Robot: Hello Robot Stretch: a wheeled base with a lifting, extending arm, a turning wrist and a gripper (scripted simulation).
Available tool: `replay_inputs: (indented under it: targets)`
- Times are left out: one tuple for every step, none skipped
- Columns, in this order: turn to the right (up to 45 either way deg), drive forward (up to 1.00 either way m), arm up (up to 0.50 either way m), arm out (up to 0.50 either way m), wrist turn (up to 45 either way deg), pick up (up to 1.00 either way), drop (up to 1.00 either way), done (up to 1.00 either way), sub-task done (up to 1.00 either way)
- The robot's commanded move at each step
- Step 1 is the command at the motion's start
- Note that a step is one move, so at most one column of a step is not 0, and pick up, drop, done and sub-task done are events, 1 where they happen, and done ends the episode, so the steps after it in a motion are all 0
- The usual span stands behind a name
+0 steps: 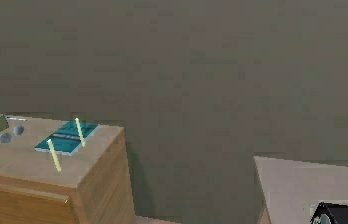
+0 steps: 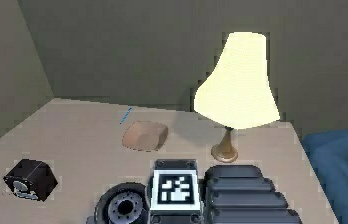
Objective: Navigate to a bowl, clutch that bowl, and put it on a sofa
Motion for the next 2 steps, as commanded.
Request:
replay_inputs:
  targets:
    - [0.0,0.00,0.00,0.36,0.0,0.00,0.00,0.00,0.00]
    - [0.0,0.00,0.00,0.00,45.0,0.00,0.00,0.00,0.00]
